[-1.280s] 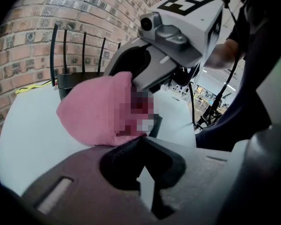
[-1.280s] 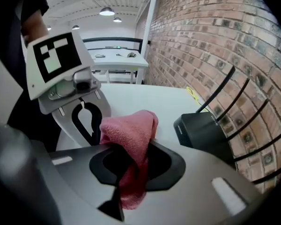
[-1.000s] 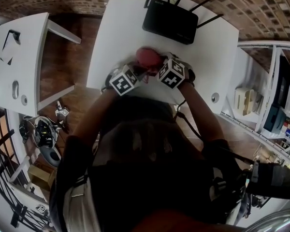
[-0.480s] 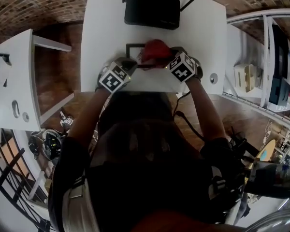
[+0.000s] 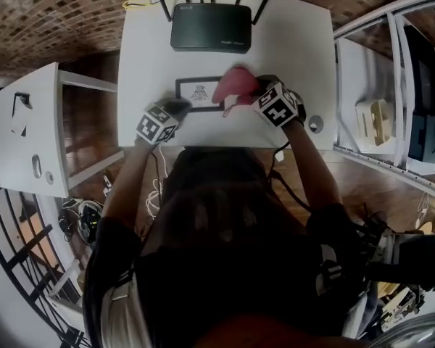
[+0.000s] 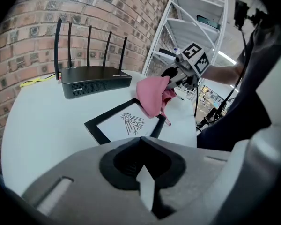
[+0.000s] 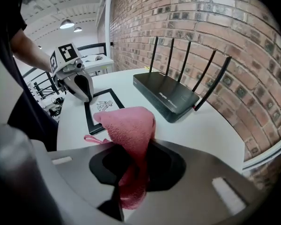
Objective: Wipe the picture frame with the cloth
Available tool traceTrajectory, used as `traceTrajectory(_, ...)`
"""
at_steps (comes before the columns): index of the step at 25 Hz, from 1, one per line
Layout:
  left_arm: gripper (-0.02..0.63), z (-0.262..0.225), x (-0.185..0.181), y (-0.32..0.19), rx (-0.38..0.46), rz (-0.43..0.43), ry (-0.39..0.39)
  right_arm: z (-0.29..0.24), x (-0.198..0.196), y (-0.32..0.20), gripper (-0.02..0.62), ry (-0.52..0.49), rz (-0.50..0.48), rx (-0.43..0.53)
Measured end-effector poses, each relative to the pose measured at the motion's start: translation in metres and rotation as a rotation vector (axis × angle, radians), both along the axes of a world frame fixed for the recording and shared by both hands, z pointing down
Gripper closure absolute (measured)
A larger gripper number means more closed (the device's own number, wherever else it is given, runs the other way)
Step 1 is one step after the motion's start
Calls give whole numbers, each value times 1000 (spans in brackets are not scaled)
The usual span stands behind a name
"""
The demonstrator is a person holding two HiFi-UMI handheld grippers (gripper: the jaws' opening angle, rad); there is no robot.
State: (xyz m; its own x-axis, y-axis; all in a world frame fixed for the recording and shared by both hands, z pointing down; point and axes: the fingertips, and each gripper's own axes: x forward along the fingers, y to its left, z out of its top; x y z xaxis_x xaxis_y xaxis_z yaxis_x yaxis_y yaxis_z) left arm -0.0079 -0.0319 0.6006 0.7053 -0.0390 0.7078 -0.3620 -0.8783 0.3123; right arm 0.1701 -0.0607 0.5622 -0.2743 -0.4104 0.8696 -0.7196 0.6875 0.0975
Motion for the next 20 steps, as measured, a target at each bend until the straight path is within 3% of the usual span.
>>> traceTrajectory(7, 604, -18, 12, 1, -18, -156, 18, 7, 39, 7, 514, -64, 5, 5)
traceTrajectory(15, 604, -24, 33, 18, -16, -181, -2, 7, 64, 1, 509, -88, -1, 2)
traceTrajectory(20, 604, -34, 38, 24, -18, -204, 7, 22, 60, 5, 502, -127, 9, -72)
